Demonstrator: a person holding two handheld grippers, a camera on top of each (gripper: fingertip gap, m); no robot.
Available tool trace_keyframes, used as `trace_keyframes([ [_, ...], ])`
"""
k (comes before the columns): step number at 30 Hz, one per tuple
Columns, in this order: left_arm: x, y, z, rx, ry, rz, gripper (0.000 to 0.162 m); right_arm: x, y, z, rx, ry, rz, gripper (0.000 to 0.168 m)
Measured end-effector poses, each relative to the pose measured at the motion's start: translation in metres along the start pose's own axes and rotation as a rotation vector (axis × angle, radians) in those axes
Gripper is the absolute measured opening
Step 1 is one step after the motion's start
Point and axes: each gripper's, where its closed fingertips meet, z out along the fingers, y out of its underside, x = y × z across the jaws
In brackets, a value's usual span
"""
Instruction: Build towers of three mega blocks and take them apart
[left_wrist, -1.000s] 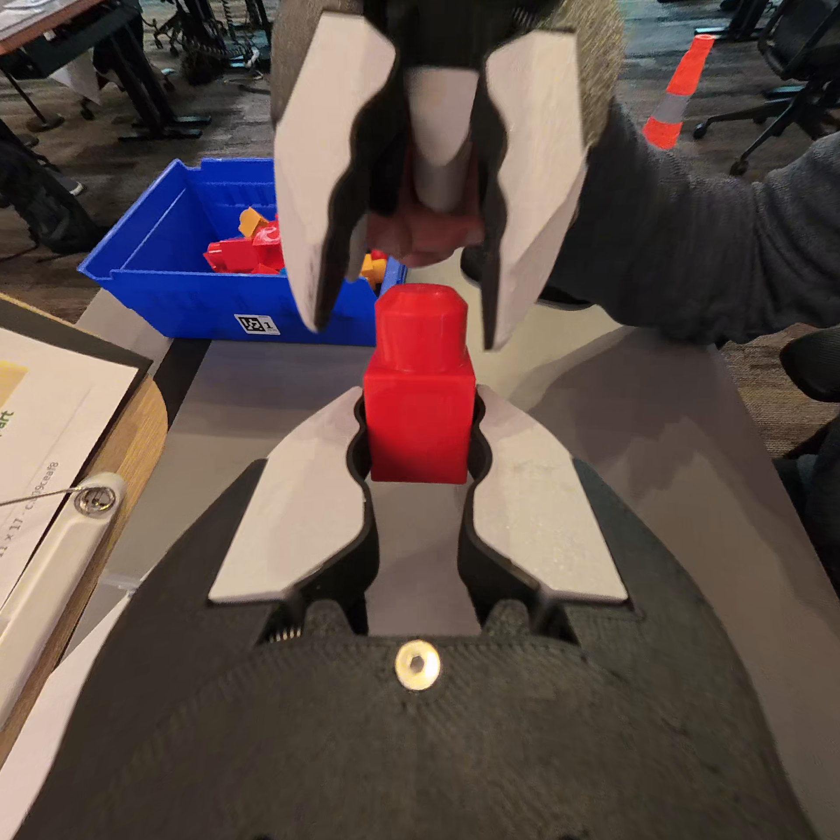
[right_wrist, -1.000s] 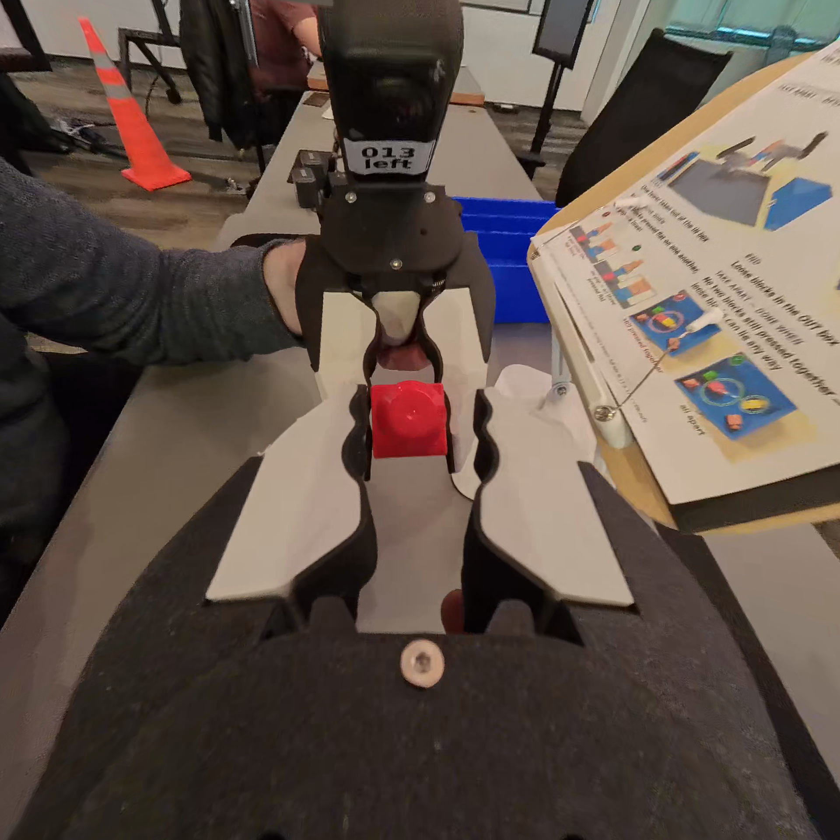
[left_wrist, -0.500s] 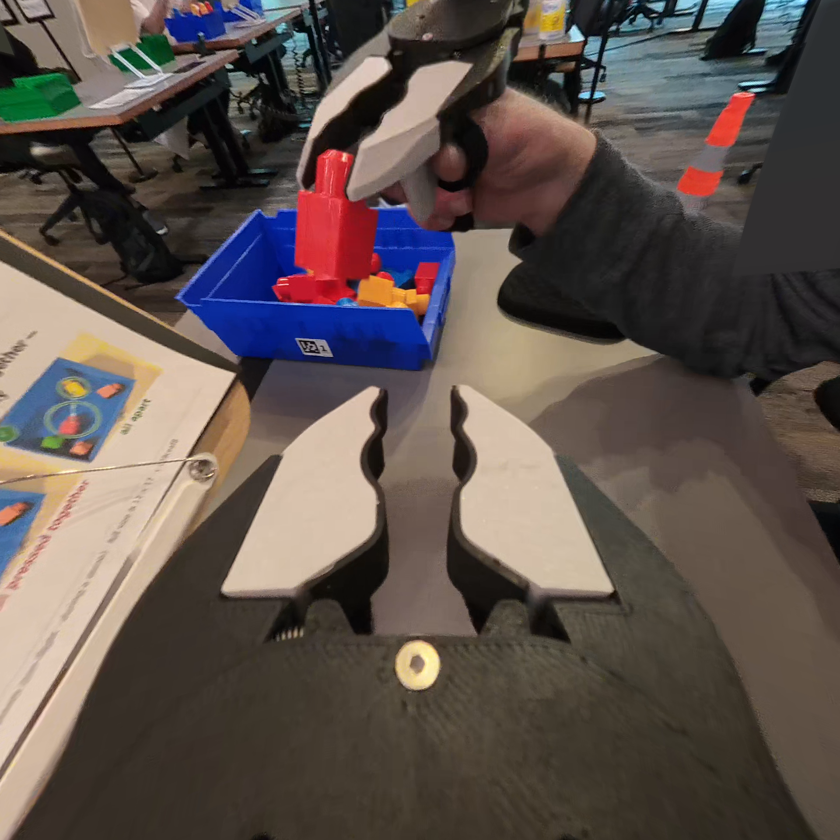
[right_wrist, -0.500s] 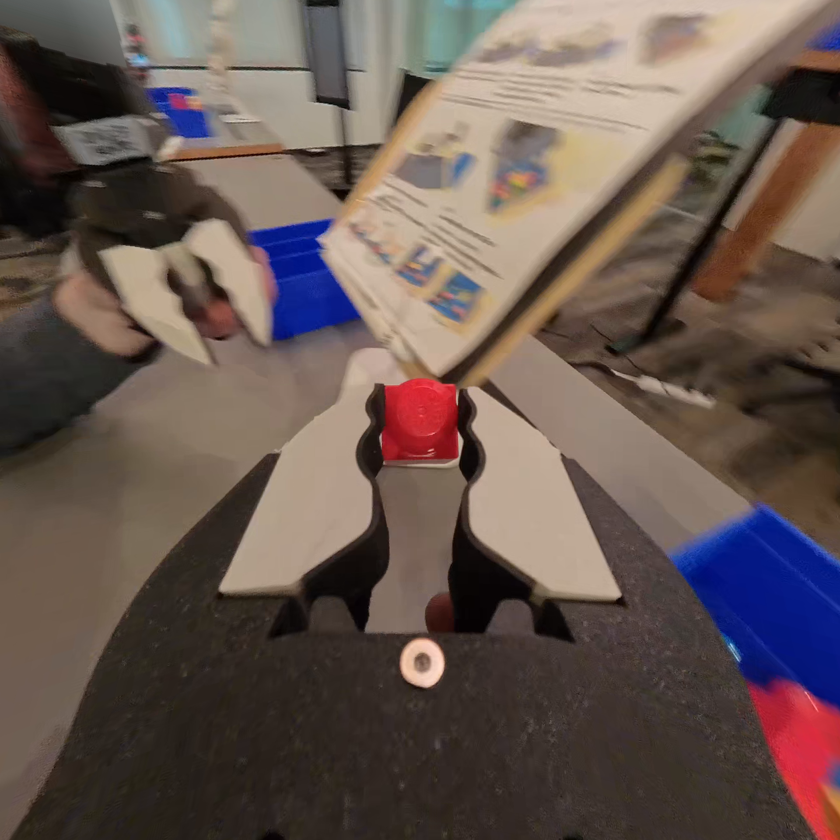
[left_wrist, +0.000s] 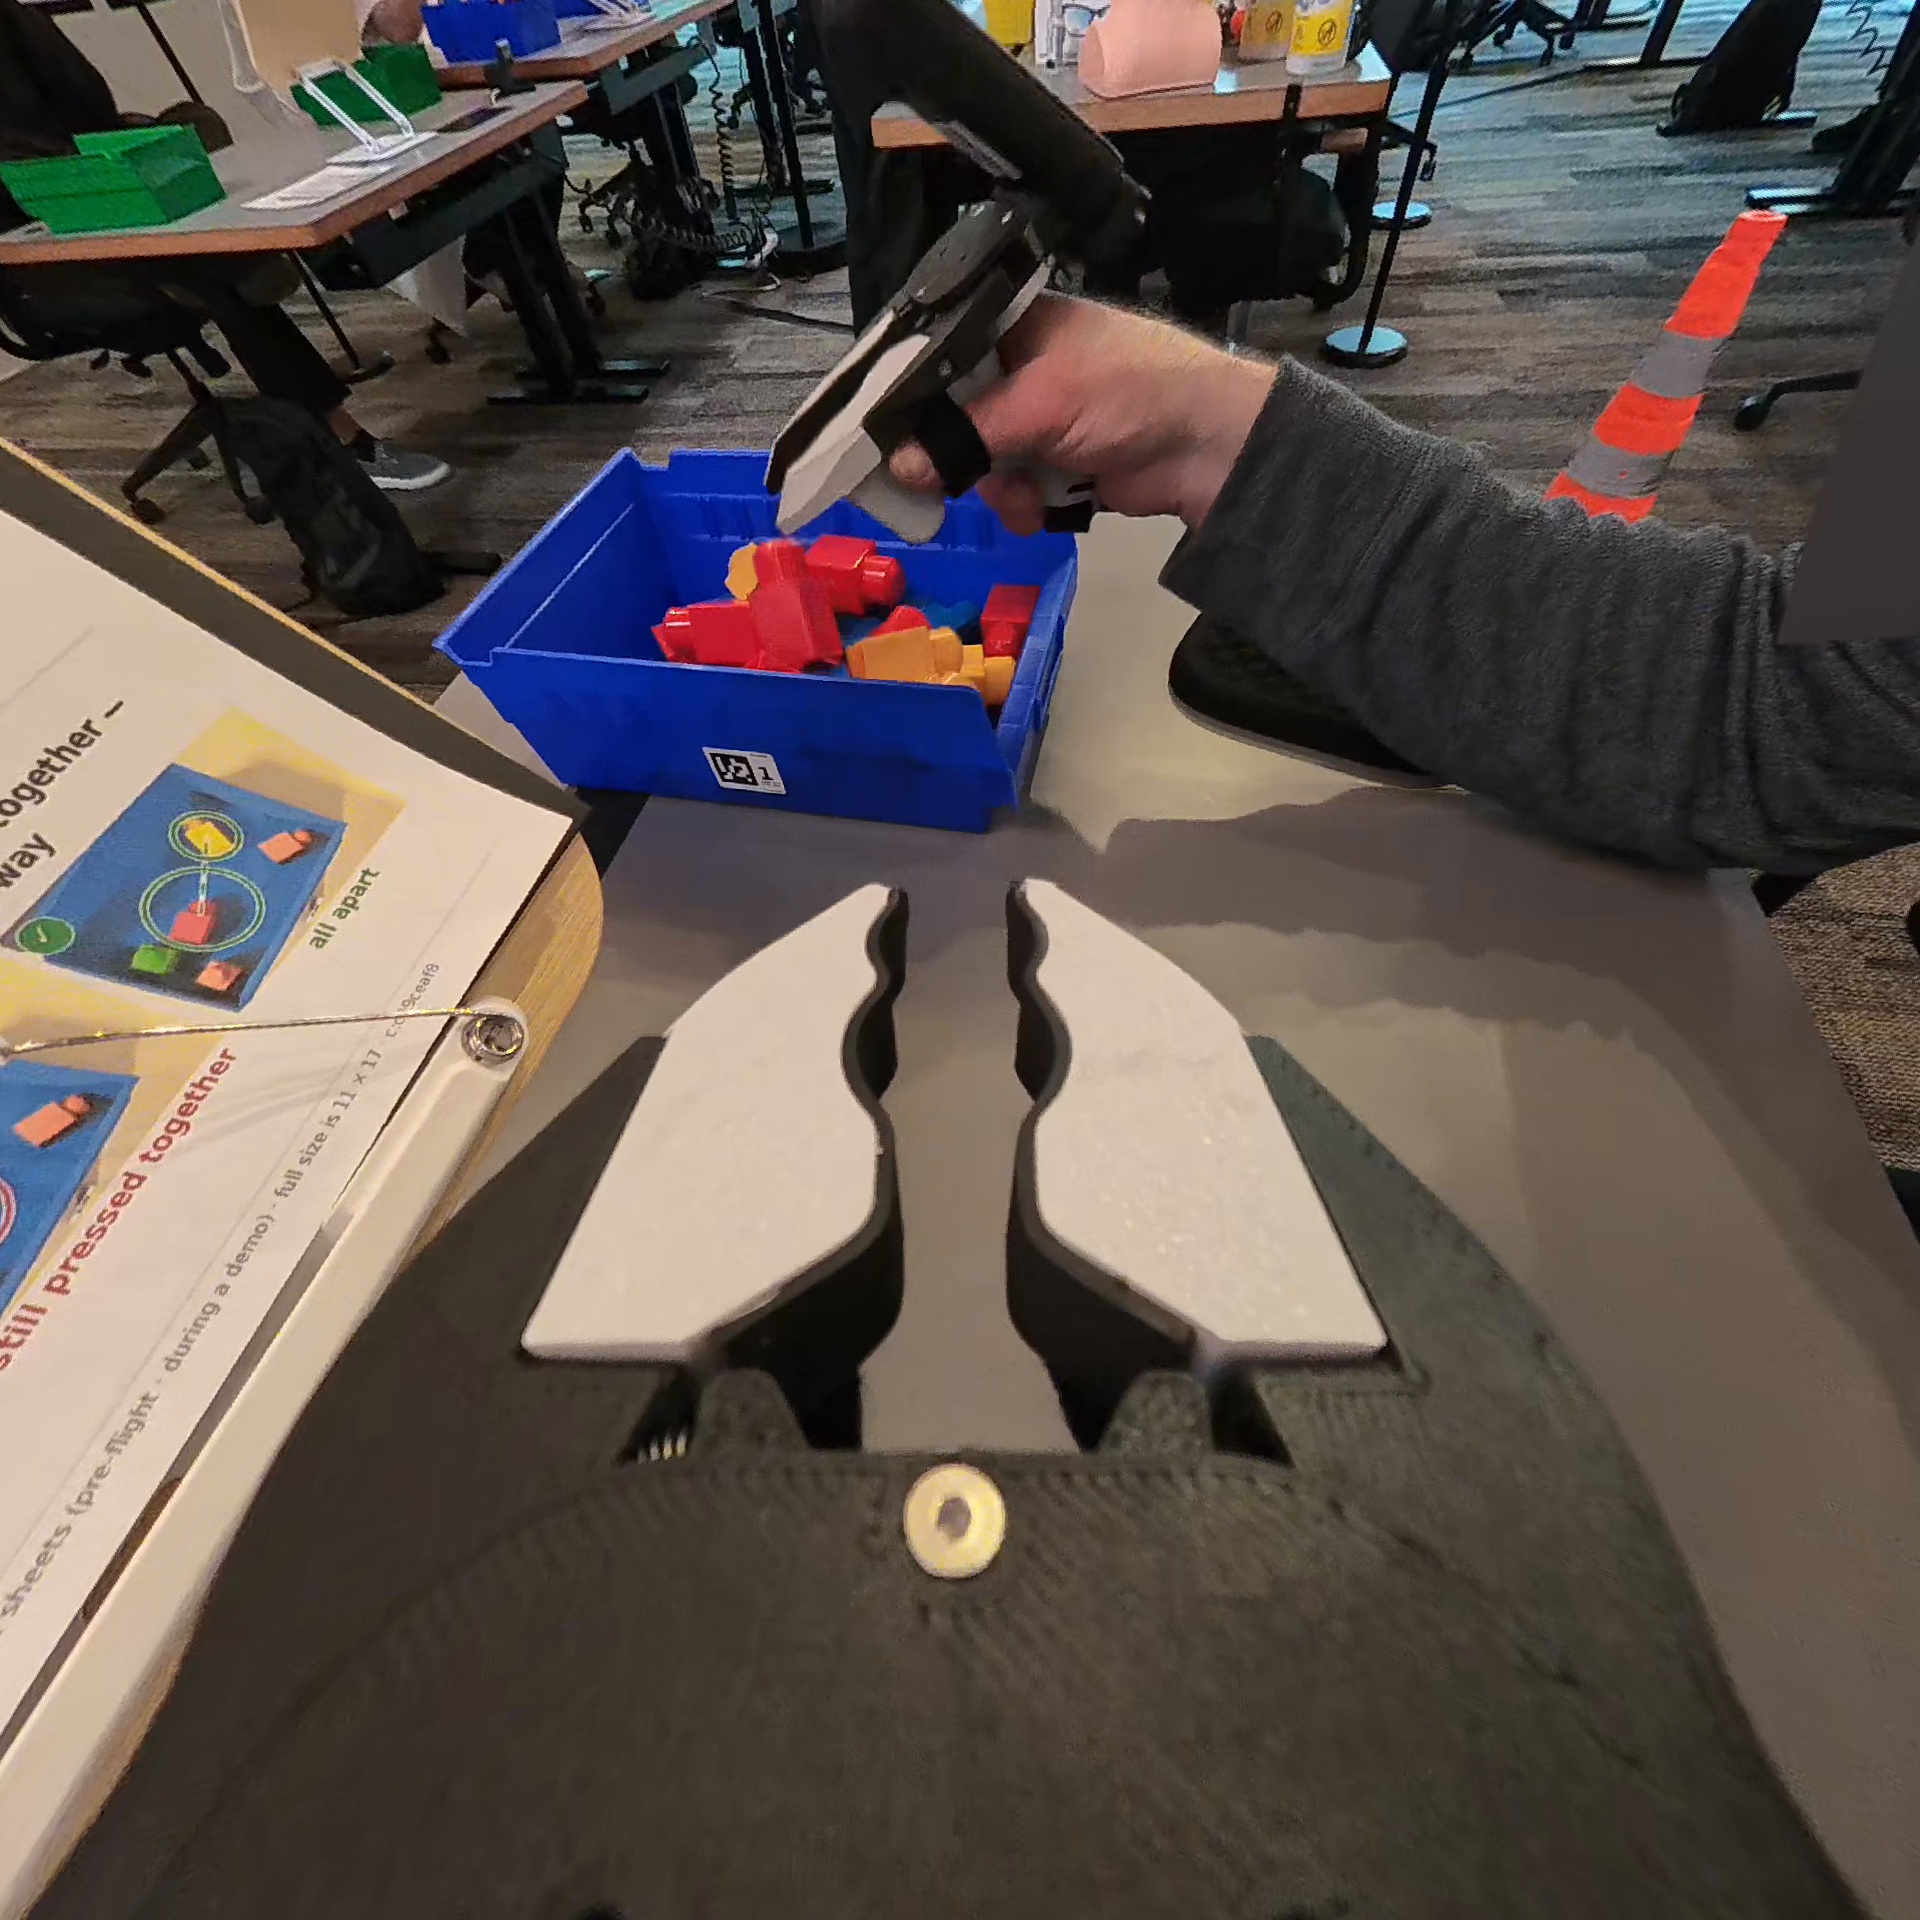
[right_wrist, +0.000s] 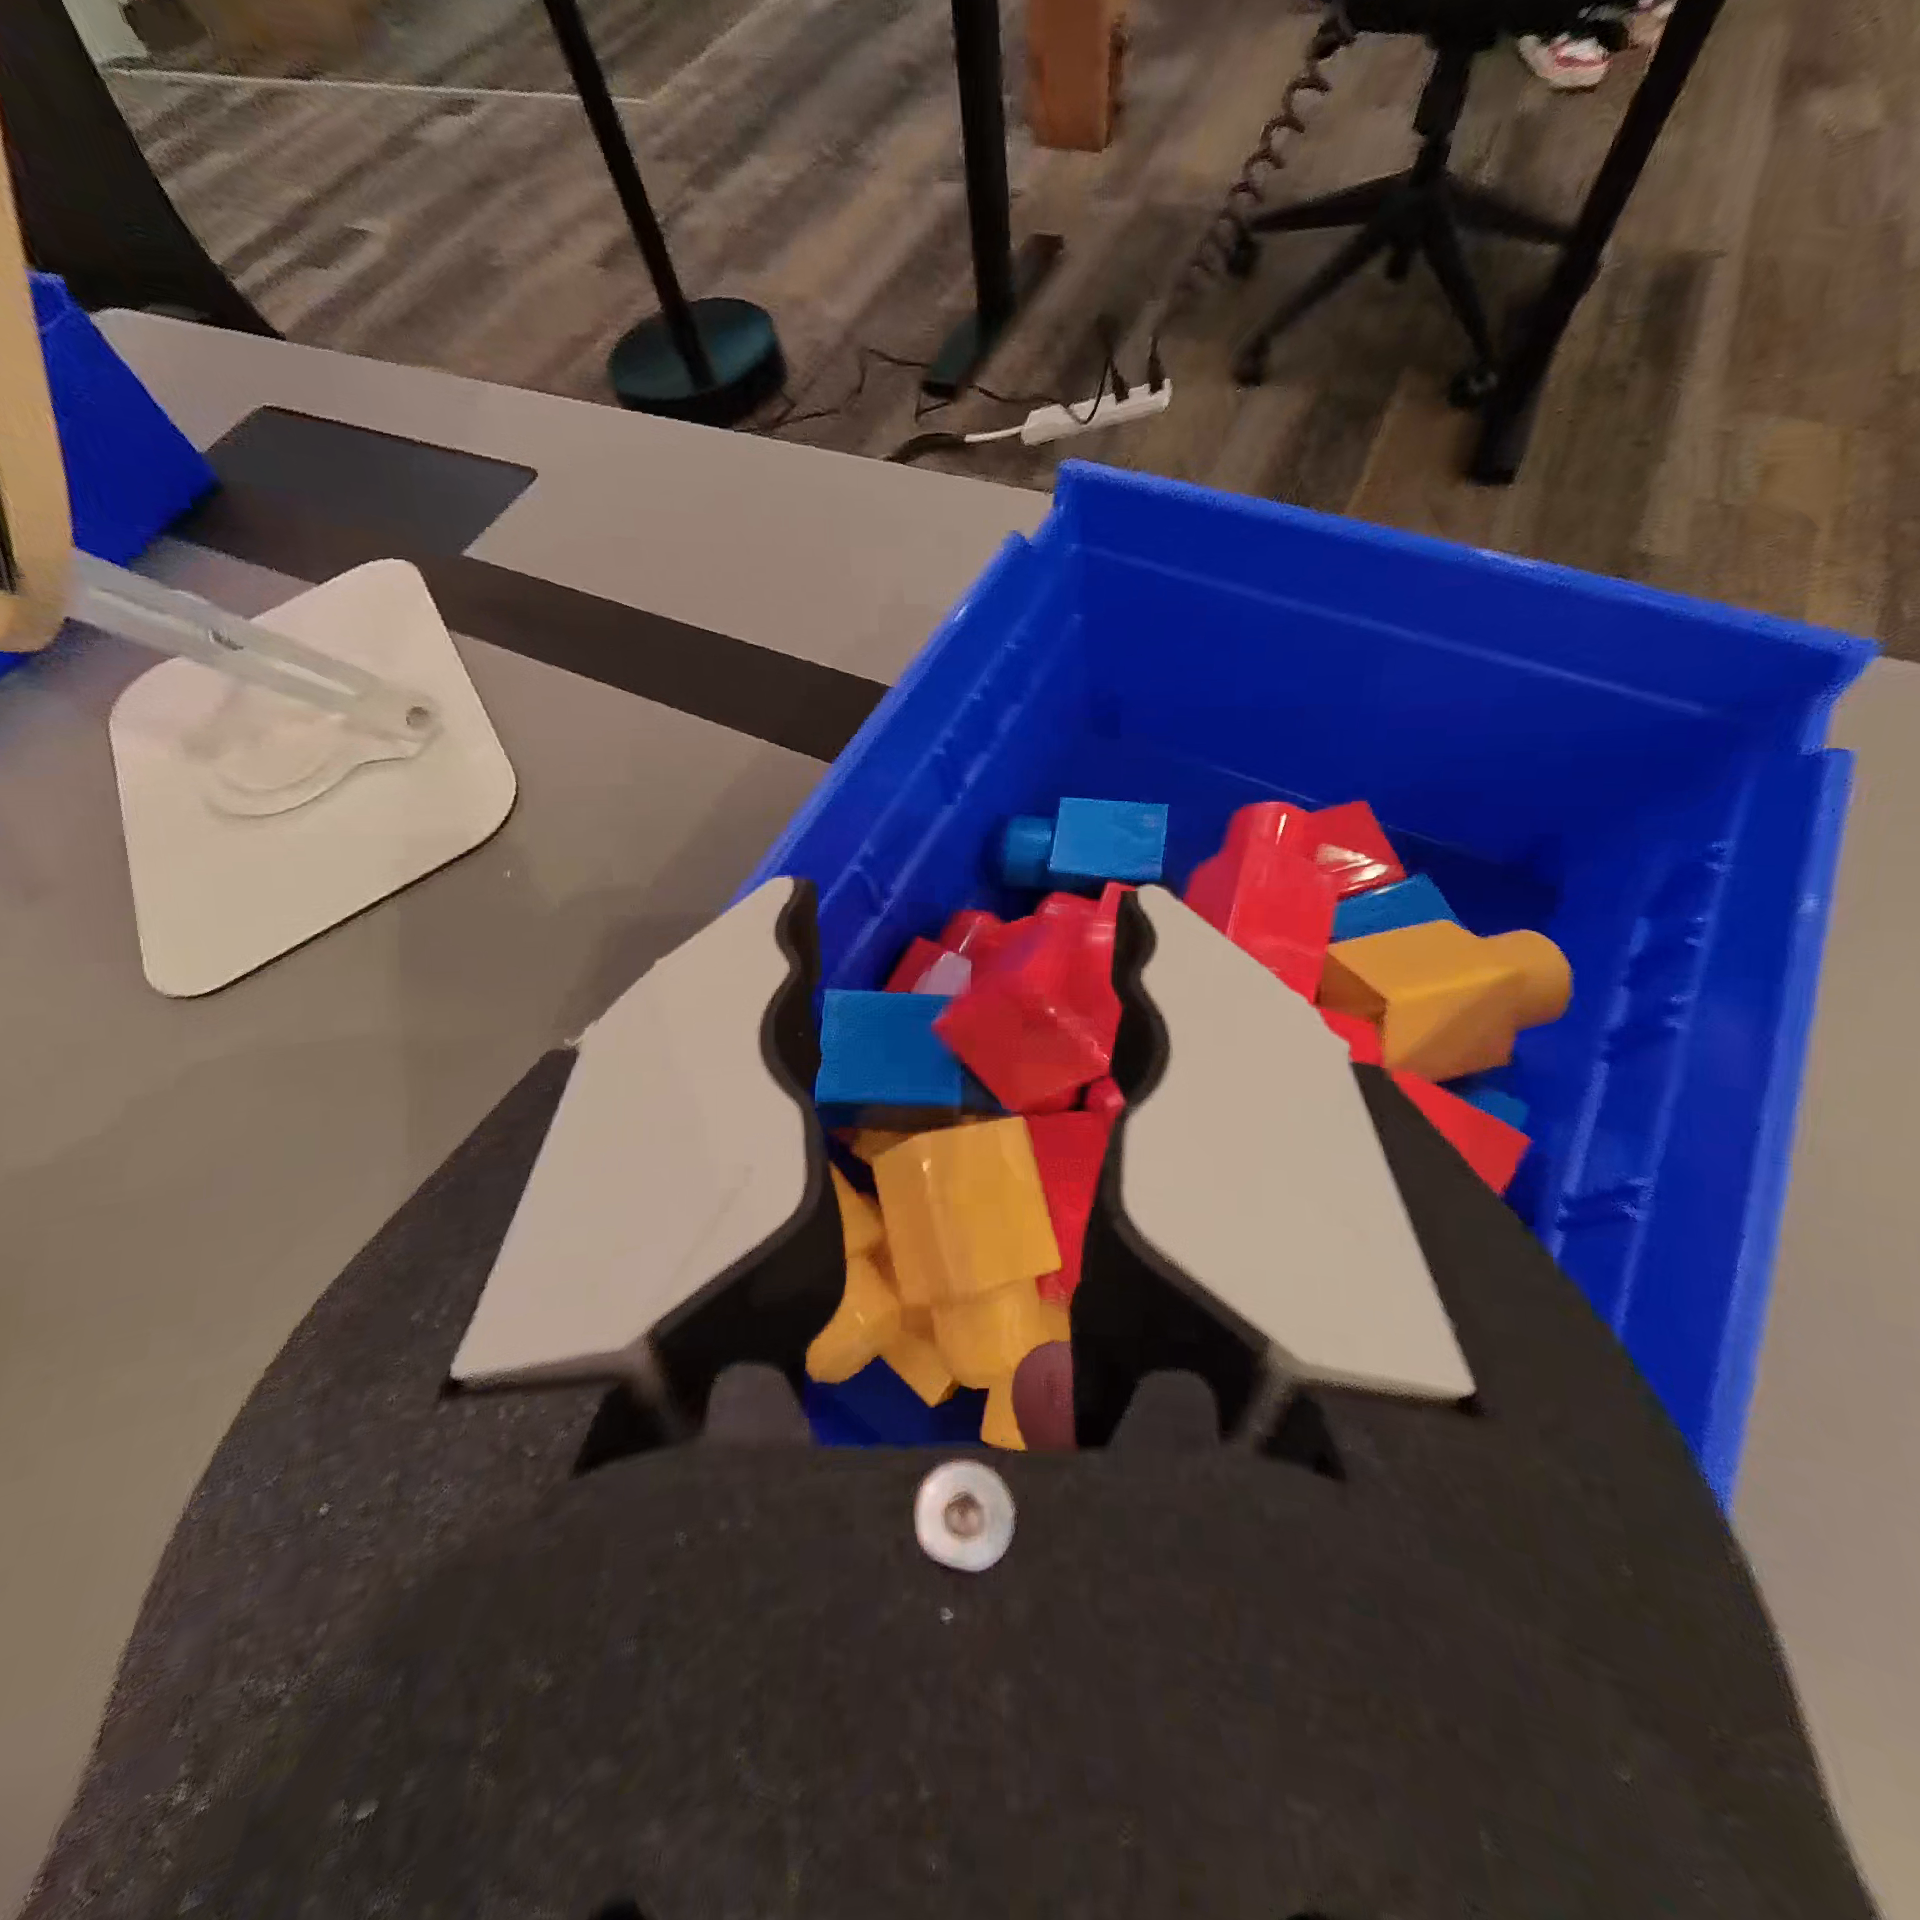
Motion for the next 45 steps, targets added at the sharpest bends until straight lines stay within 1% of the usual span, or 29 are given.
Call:
trace_keyframes([
  [2,-0.001,-0.001,-0.002,0.004,-0.003,0.000,0.018,-0.004,-0.010,-0.006,0.038,0.001,-0.014,0.057],
  [6,-0.003,-0.004,-0.006,0.014,-0.013,-0.001,0.018,-0.028,-0.035,-0.024,0.112,-0.025,-0.074,0.056],
  [11,-0.007,-0.009,-0.019,0.003,-0.071,0.032,0.020,-0.078,-0.066,-0.051,0.200,-0.106,-0.179,0.052],
  [13,-0.009,-0.017,-0.034,0.039,-0.092,0.016,0.016,-0.097,-0.073,-0.061,0.221,-0.111,-0.247,0.049],
  [16,-0.017,-0.024,-0.067,0.100,-0.145,-0.023,0.010,-0.120,-0.078,-0.077,0.247,-0.113,-0.321,0.047],
  [18,-0.027,-0.020,-0.094,0.117,-0.211,-0.059,0.008,-0.128,-0.076,-0.085,0.243,-0.107,-0.347,0.048],
  [20,-0.041,-0.009,-0.125,0.103,-0.308,-0.091,0.011,-0.128,-0.073,-0.092,0.227,-0.094,-0.356,0.050],
  [24,-0.082,0.030,-0.209,-0.026,-0.635,-0.122,0.022,-0.102,-0.065,-0.107,0.211,0.034,-0.340,0.056],
  [26,-0.099,0.051,-0.256,-0.079,-0.769,-0.165,0.033,-0.080,-0.056,-0.112,0.186,0.105,-0.314,0.062],
  [29,-0.117,0.090,-0.318,-0.140,-0.909,-0.286,0.050,-0.038,-0.033,-0.119,0.119,0.224,-0.262,0.073],
  [31,-0.126,0.119,-0.350,-0.148,-0.971,-0.365,0.058,-0.008,-0.016,-0.125,0.085,0.309,-0.227,0.079],
  [32,-0.130,0.136,-0.364,-0.153,-0.999,-0.410,0.065,0.008,-0.006,-0.127,0.069,0.355,-0.202,0.086],
  [33,-0.133,0.154,-0.375,-0.157,-1.014,-0.461,0.069,0.023,0.004,-0.129,0.052,0.395,-0.180,0.087],
  [35,-0.136,0.191,-0.392,-0.164,-1.030,-0.564,0.070,0.045,0.025,-0.129,0.014,0.439,-0.148,0.082],
  [36,-0.138,0.210,-0.400,-0.177,-1.054,-0.606,0.072,0.057,0.038,-0.129,-0.021,0.470,-0.132,0.084],
  [37,-0.140,0.228,-0.406,-0.194,-1.075,-0.633,0.073,0.065,0.049,-0.127,-0.049,0.484,-0.116,0.086],
  [39,-0.144,0.256,-0.410,-0.197,-1.086,-0.695,0.075,0.073,0.064,-0.120,-0.066,0.467,-0.069,0.083],
  [42,-0.148,0.284,-0.401,-0.158,-1.044,-0.792,0.080,0.085,0.085,-0.110,-0.110,0.454,-0.008,0.081],
  [43,-0.152,0.288,-0.403,-0.141,-1.069,-0.787,0.080,0.088,0.088,-0.107,-0.114,0.451,0.004,0.077],
  [45,-0.155,0.293,-0.405,-0.148,-1.081,-0.801,0.076,0.088,0.094,-0.099,-0.120,0.415,0.027,0.065],
])
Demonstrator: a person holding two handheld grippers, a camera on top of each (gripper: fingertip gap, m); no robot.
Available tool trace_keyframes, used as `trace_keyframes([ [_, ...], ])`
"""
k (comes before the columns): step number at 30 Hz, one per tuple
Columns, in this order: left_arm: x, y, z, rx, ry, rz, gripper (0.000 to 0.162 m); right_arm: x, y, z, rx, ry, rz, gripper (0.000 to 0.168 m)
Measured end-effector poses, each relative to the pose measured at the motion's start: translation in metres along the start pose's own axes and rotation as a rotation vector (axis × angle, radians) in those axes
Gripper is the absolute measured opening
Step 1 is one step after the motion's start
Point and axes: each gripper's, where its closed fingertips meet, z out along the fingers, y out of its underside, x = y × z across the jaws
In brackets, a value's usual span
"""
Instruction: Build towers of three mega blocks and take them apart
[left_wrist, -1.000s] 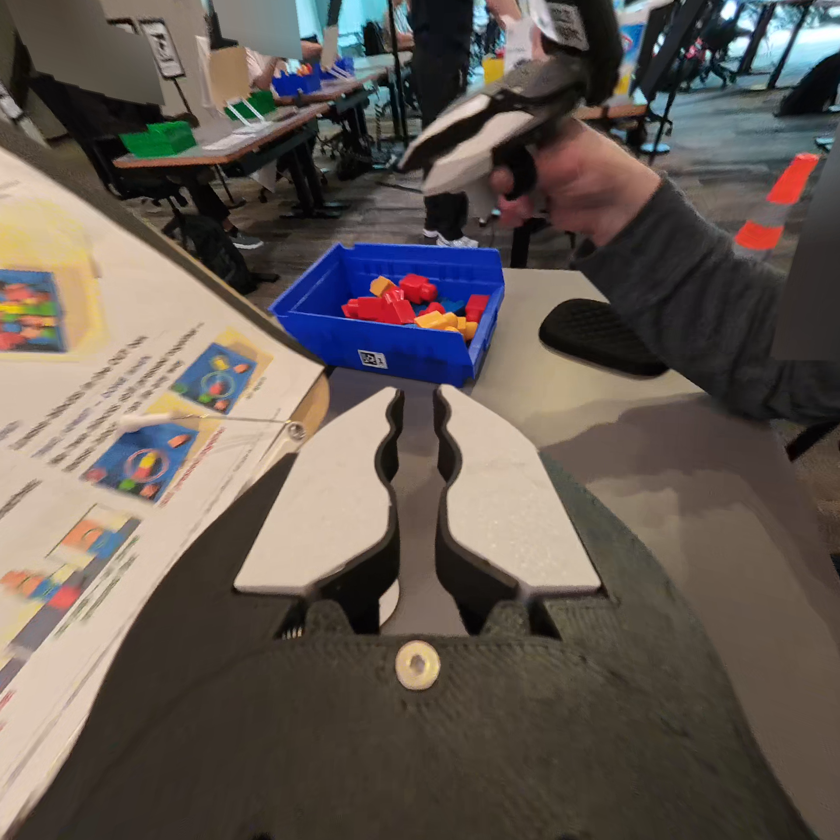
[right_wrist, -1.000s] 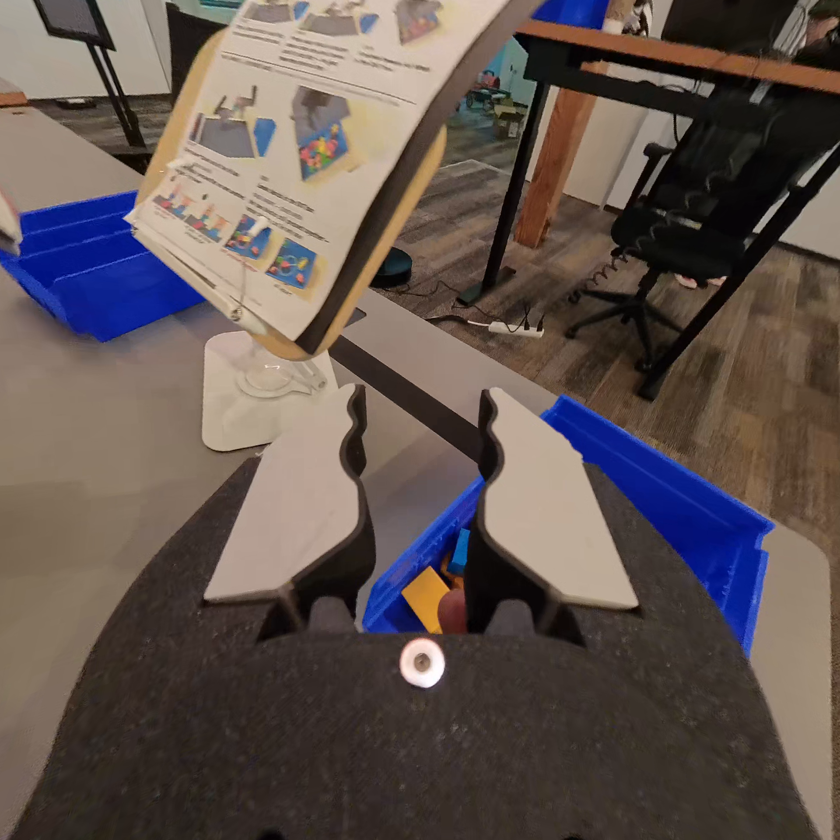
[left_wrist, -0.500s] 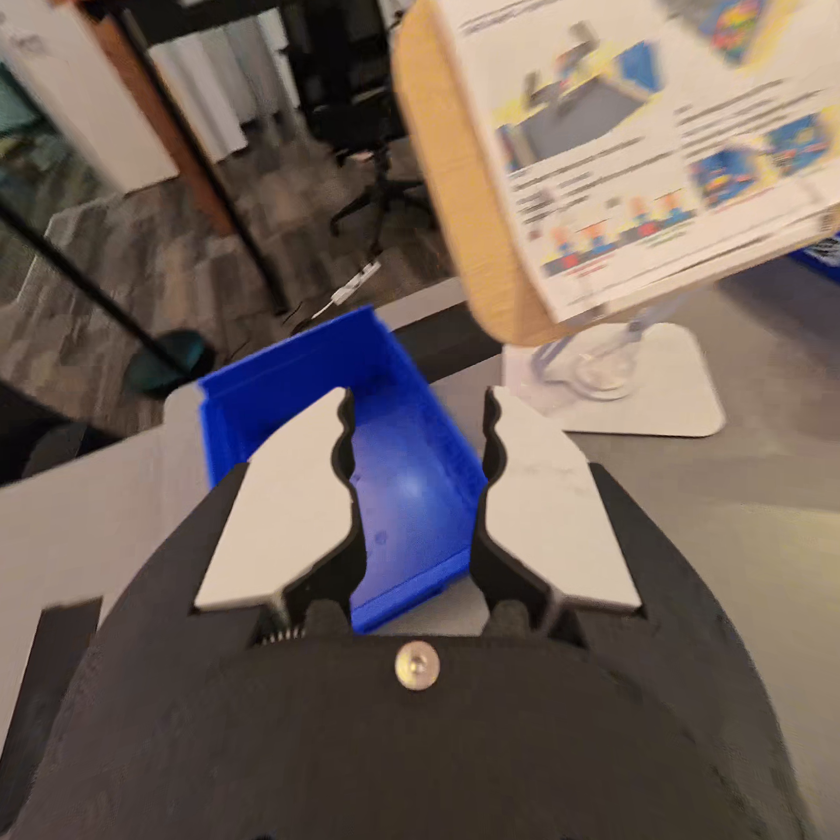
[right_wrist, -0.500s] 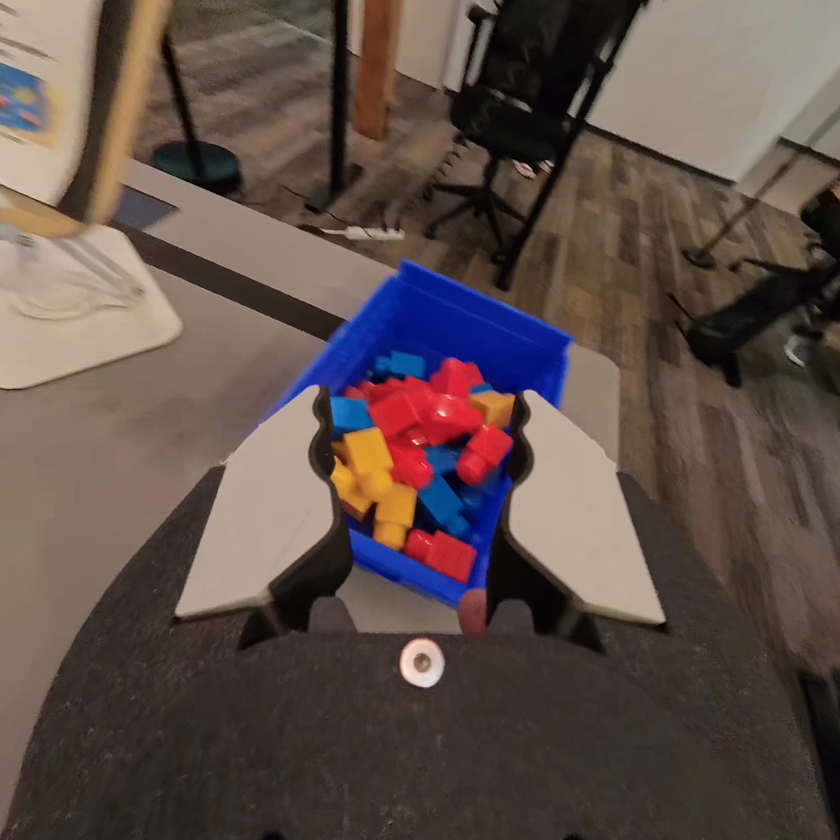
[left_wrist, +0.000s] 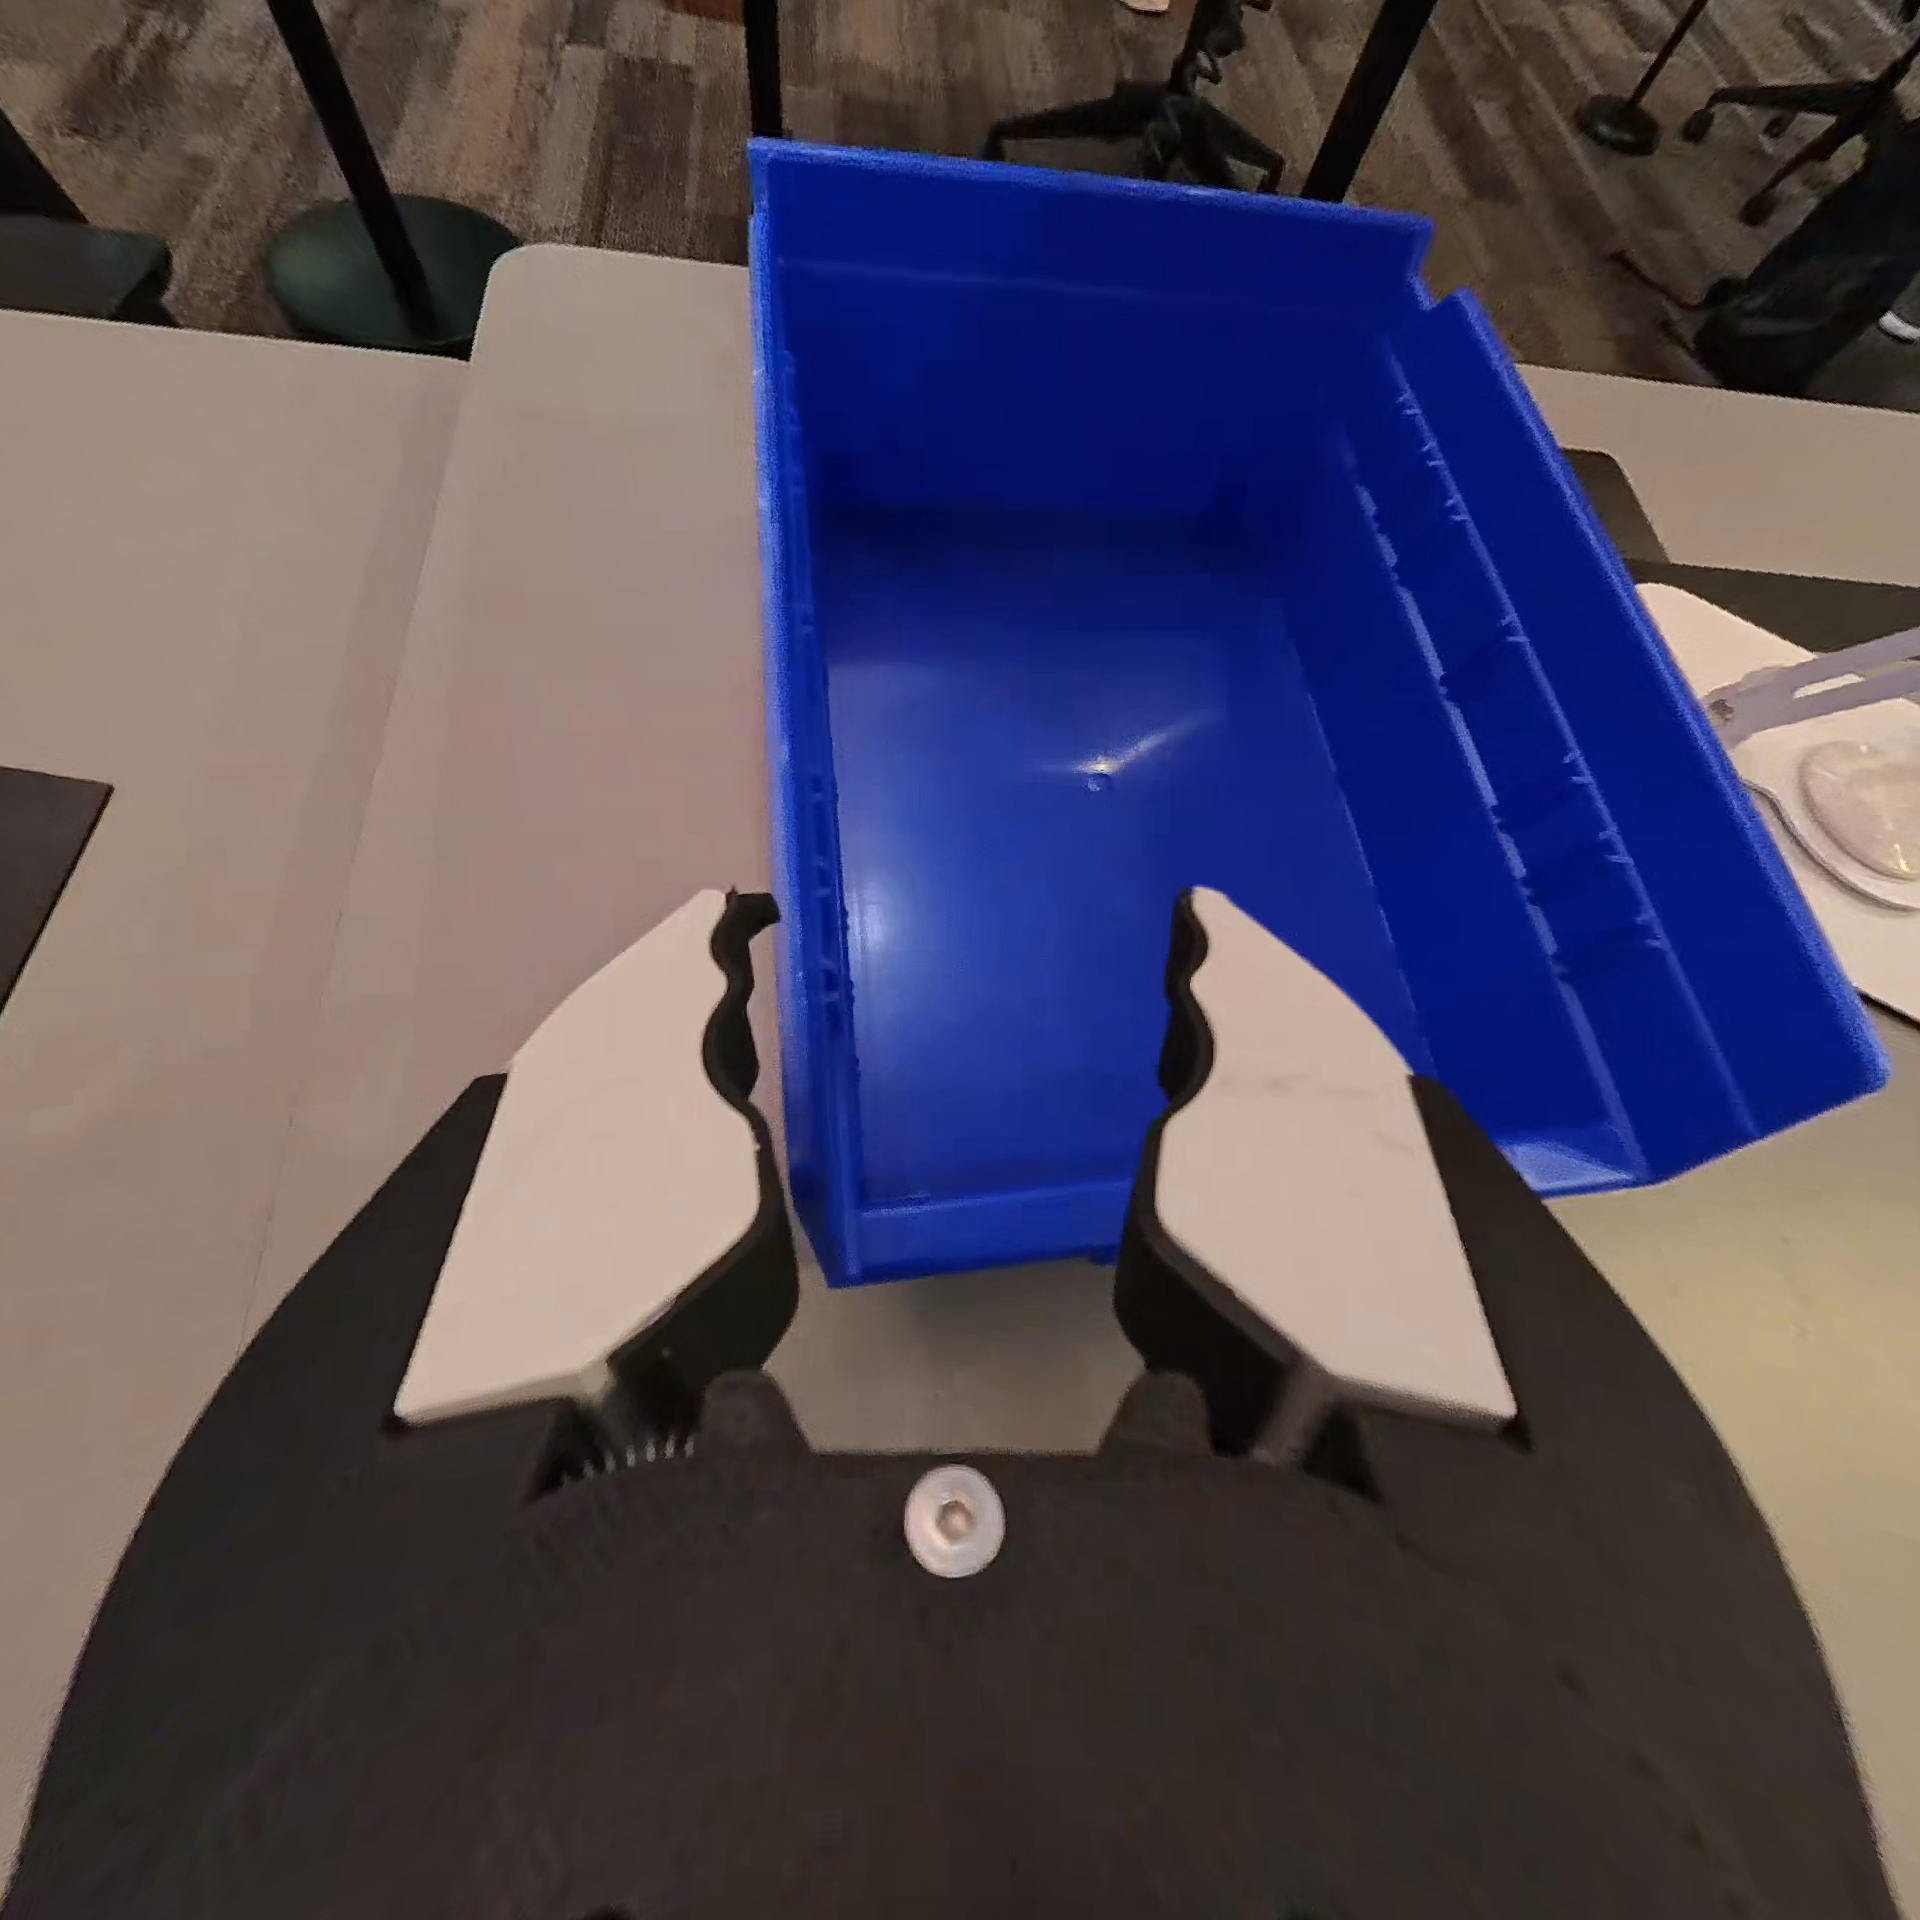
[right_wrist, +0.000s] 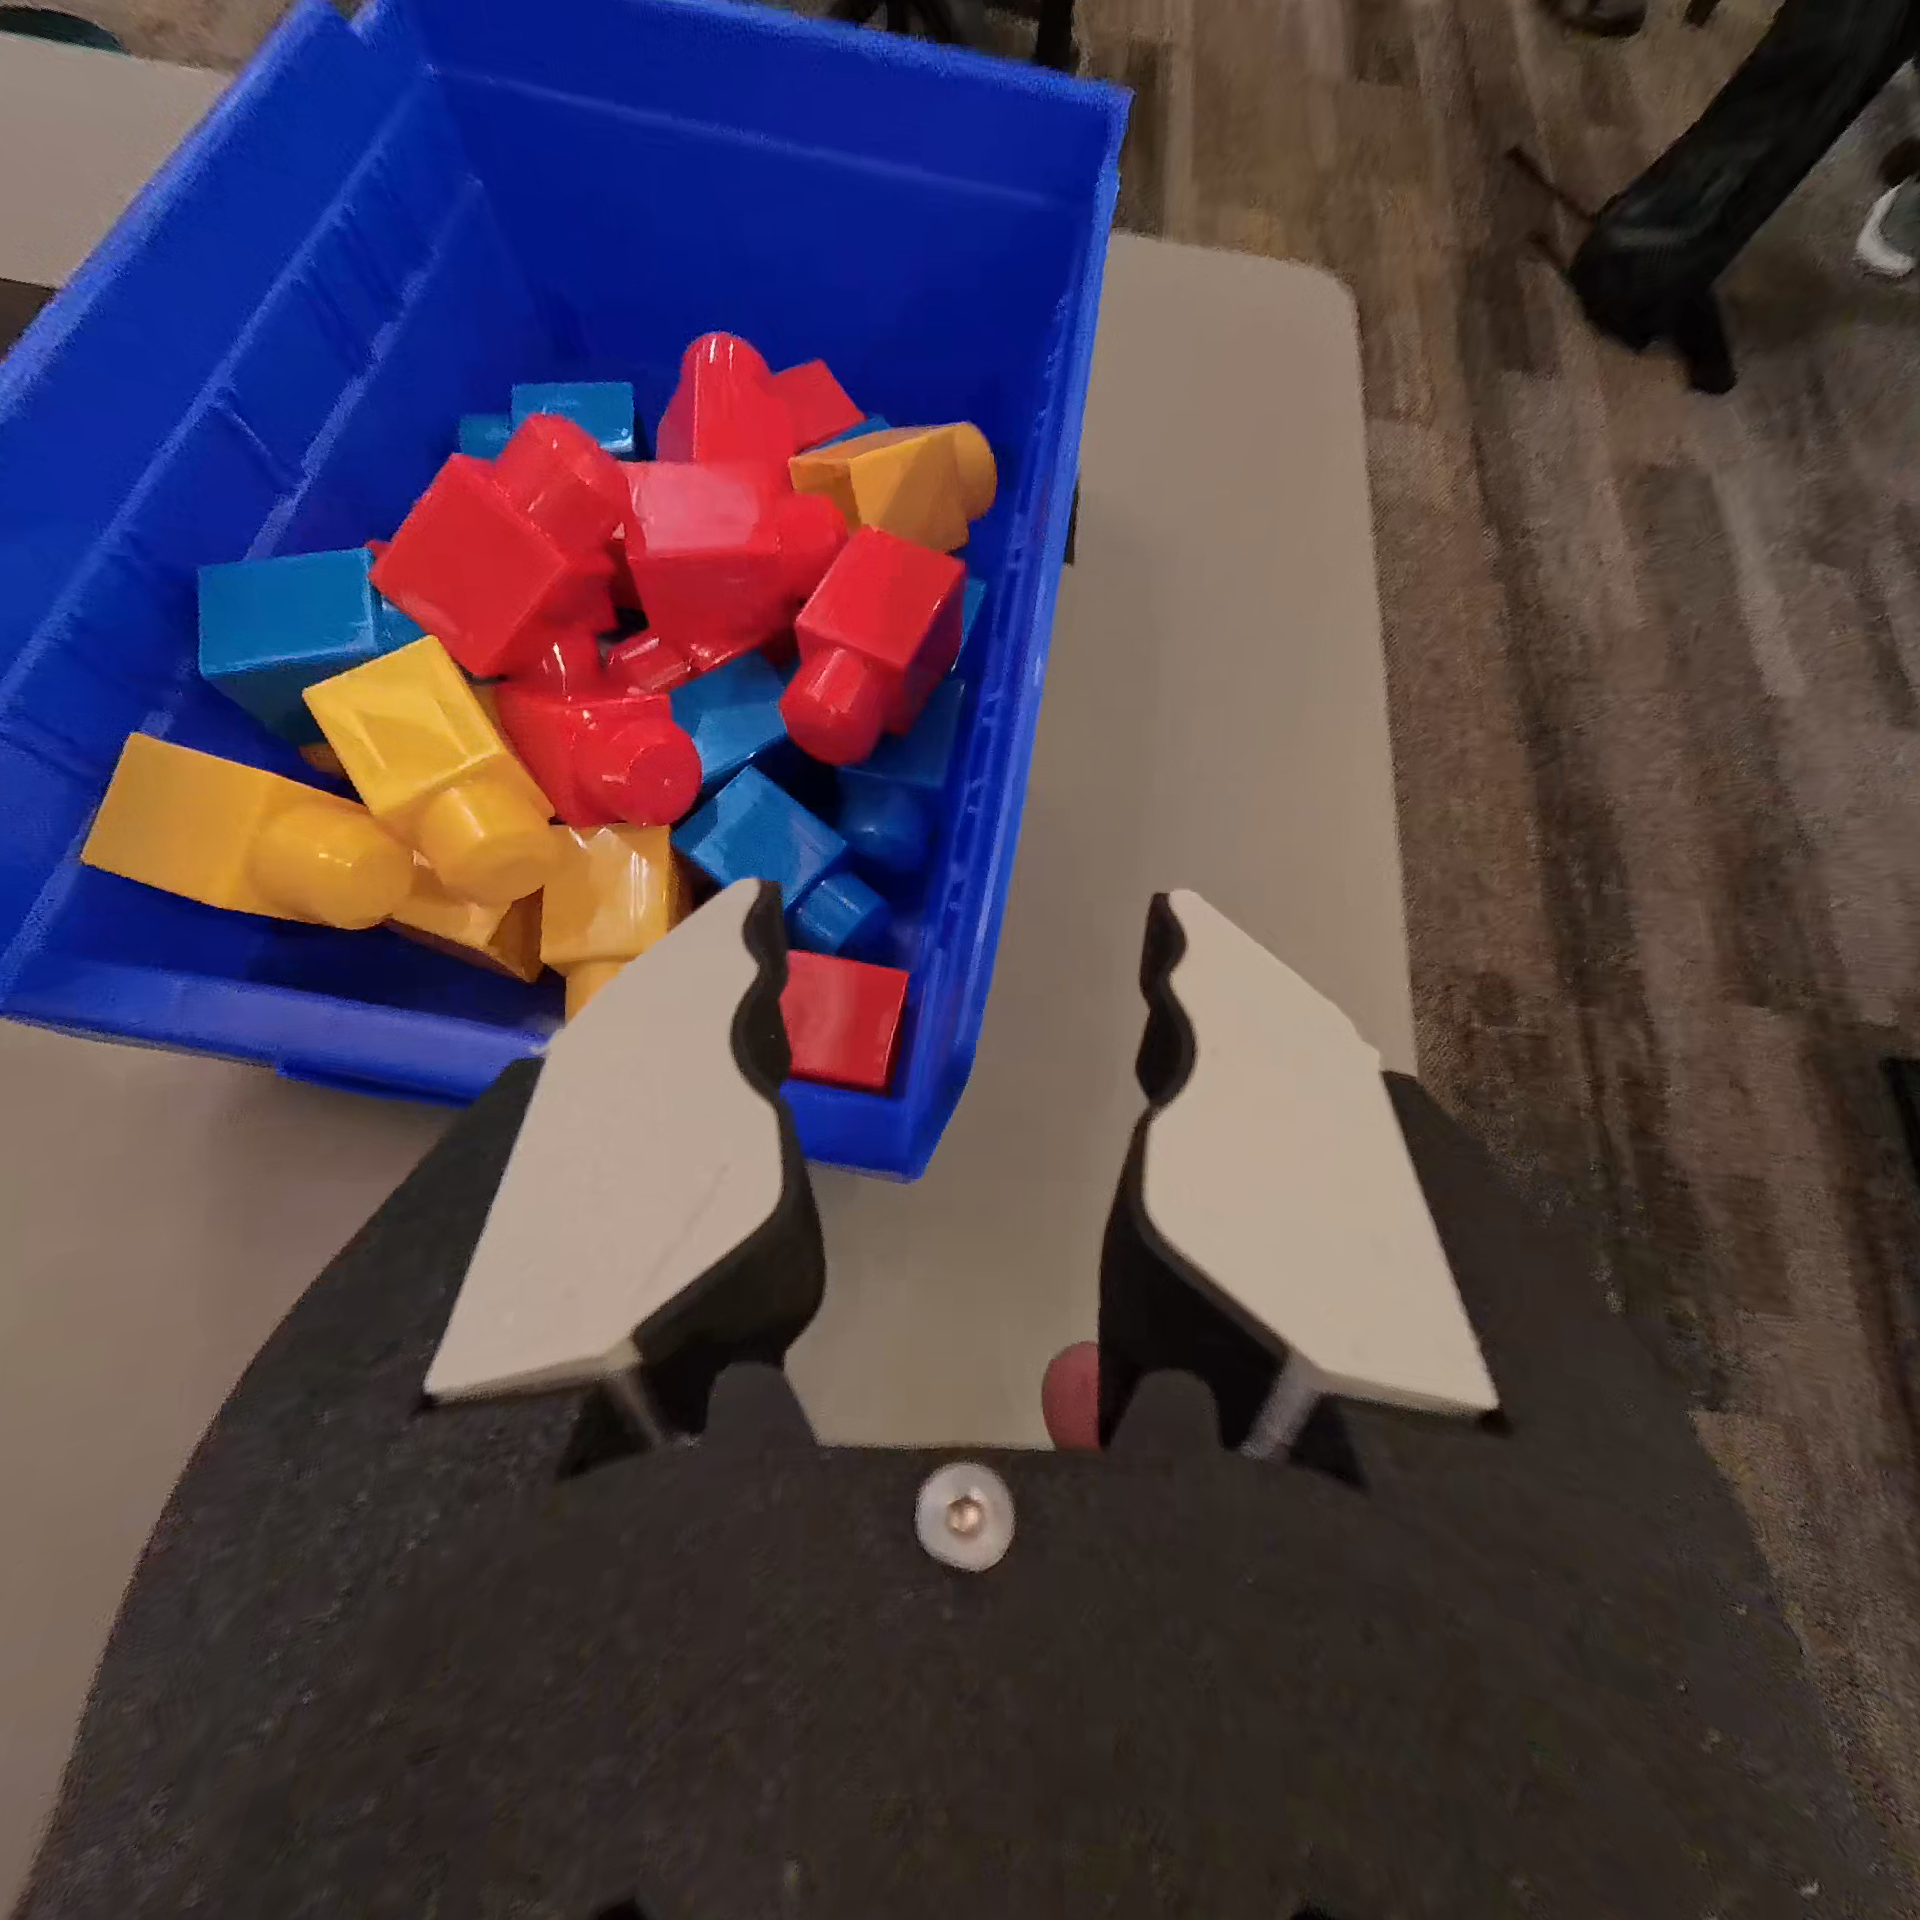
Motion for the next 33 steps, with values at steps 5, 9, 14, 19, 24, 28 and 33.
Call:
trace_keyframes([
  [5,-0.018,0.006,0.007,-0.047,-0.101,0.032,0.070,0.003,0.017,0.018,-0.072,0.033,-0.021,0.051],
  [9,-0.022,0.019,0.025,-0.107,-0.101,0.021,0.051,0.004,0.026,0.027,-0.108,0.105,-0.102,0.036],
  [14,-0.031,0.022,0.035,-0.117,-0.137,0.016,0.009,0.002,0.033,0.034,-0.135,0.152,-0.166,0.021],
  [19,-0.032,0.020,0.038,-0.113,-0.108,-0.002,0.004,0.003,0.032,0.034,-0.128,0.145,-0.182,0.015],
  [24,-0.031,0.020,0.039,-0.106,-0.088,-0.005,0.004,-0.002,0.034,0.033,-0.130,0.050,-0.129,0.007],
  [28,-0.028,0.022,0.035,-0.121,-0.080,-0.003,0.004,-0.011,0.034,0.030,-0.154,-0.006,-0.115,0.005],
  [33,-0.021,0.023,0.024,-0.122,-0.029,-0.014,0.005,-0.024,0.037,0.025,-0.171,-0.052,-0.103,0.005],
])
